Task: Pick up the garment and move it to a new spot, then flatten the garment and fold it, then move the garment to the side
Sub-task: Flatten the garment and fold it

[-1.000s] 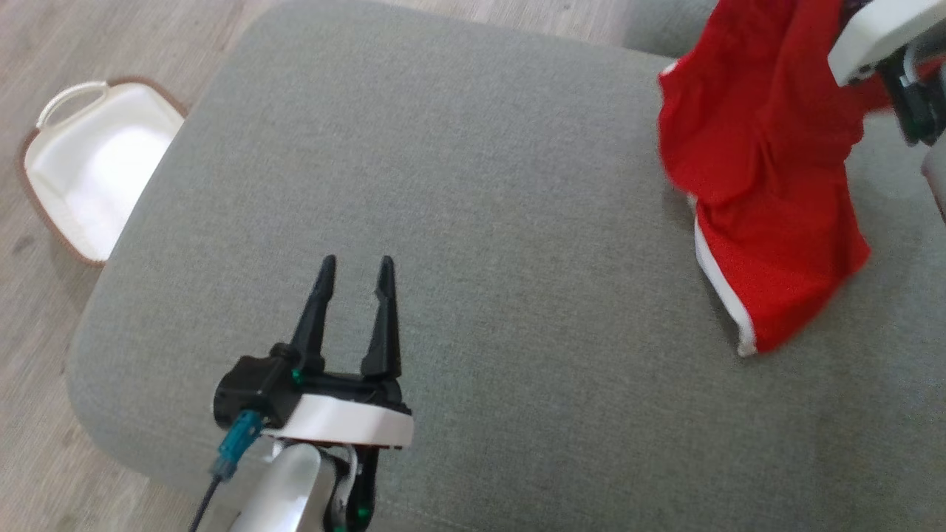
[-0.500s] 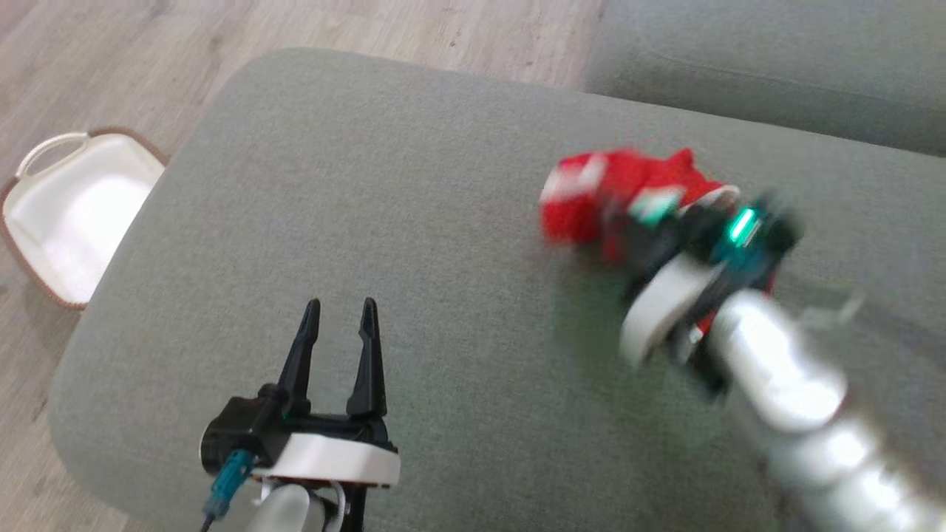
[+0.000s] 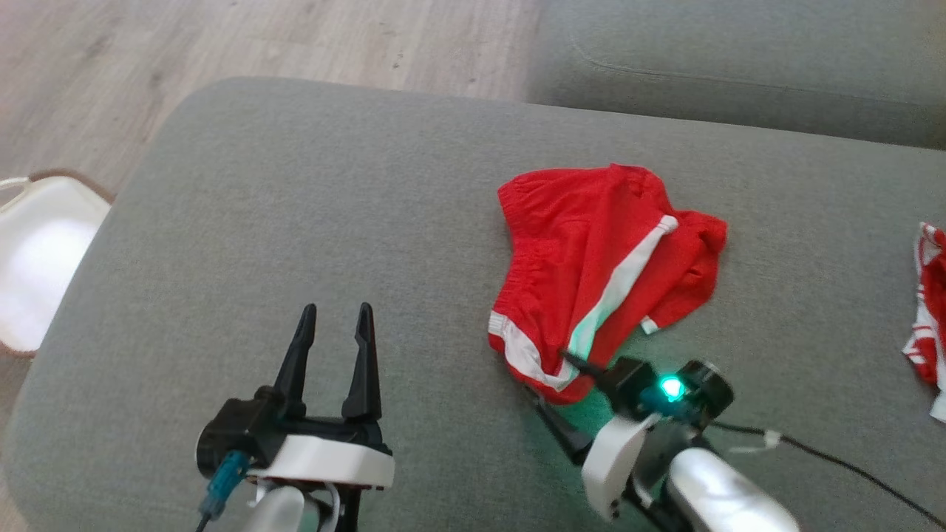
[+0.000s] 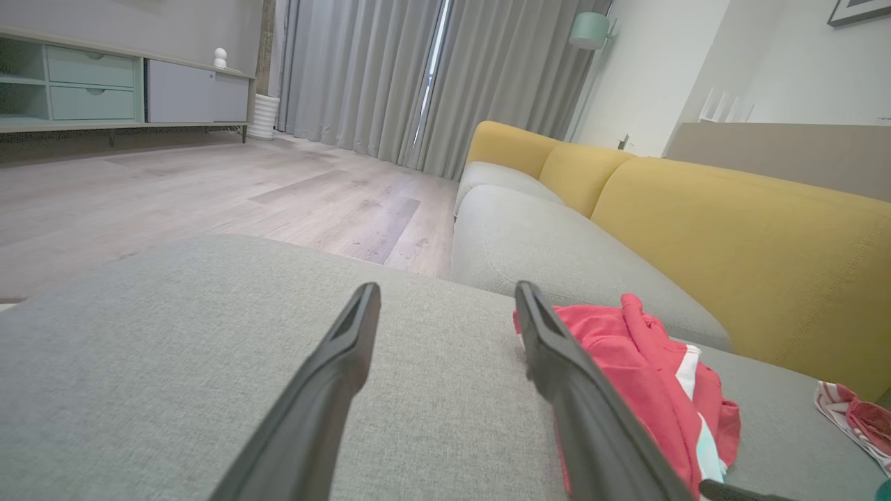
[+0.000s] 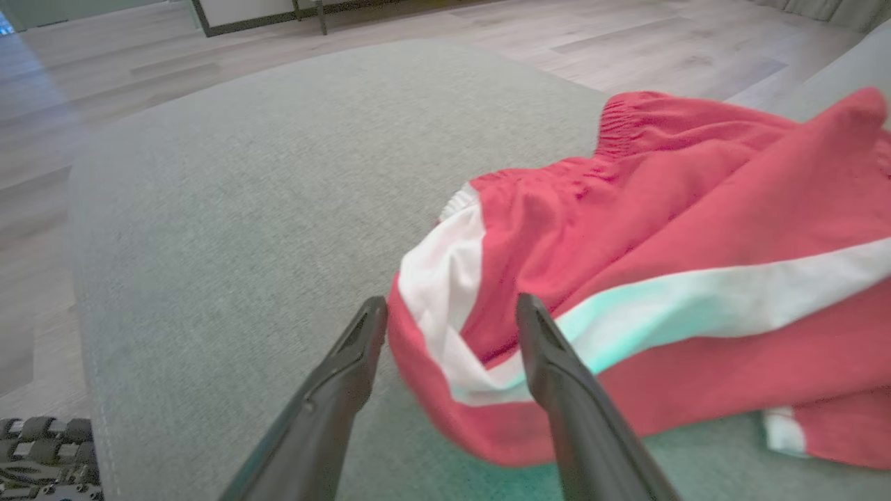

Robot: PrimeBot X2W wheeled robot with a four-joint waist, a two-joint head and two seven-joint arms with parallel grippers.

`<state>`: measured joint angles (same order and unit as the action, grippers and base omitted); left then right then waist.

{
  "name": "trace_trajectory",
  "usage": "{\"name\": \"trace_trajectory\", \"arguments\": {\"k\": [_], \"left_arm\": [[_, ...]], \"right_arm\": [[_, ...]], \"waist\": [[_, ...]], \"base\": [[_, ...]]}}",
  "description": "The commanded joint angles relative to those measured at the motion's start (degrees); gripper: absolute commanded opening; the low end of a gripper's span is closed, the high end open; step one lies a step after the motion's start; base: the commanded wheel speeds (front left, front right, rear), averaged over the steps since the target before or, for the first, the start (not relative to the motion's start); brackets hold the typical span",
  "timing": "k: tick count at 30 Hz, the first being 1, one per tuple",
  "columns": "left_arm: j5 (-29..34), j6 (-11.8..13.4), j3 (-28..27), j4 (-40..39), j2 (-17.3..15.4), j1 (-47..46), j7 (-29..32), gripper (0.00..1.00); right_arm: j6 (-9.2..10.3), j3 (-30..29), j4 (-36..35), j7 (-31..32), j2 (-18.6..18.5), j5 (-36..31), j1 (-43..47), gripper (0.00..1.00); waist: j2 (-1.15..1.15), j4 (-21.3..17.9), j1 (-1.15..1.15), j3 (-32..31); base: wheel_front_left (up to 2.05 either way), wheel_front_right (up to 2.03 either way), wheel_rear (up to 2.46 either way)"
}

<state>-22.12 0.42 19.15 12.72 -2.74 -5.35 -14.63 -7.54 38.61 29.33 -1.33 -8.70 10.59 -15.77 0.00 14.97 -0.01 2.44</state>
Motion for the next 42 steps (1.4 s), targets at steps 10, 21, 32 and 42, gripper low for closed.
{"name": "trace_trajectory", "arguments": {"k": [10,21,32,42], "left_arm": [[1.2,-0.8,-3.9,-2.1,-0.1,-2.3,-0.4,1.0],[0.5,-1.3,-4.9,-3.4,-0.1,-1.5,-0.4,1.0],[0.5,-0.7,-4.8,-3.3,-0.1,-2.1,-0.4,1.0],[0.2,-0.7,-2.2,-3.4,-0.1,-4.9,-0.4,1.0]], "right_arm": [[0.05,-15.9,-9.8,-2.6,-3.1,1.1,1.1,1.0],[0.05,-37.0,-18.3,-11.6,4.6,-6.0,9.8,1.0],[0.05,-38.1,-19.2,-13.1,5.8,-6.1,10.1,1.0],[0.05,-31.6,-15.6,-7.8,4.0,-7.7,1.2,1.0]], "waist": [[0.0,-4.4,0.01,-0.4],[0.0,-7.7,0.01,0.9],[0.0,-8.7,0.01,2.7],[0.0,-5.4,0.01,6.9]], "base": [[0.0,0.0,0.0],[0.0,0.0,0.0],[0.0,0.0,0.0],[0.0,0.0,0.0]]}}
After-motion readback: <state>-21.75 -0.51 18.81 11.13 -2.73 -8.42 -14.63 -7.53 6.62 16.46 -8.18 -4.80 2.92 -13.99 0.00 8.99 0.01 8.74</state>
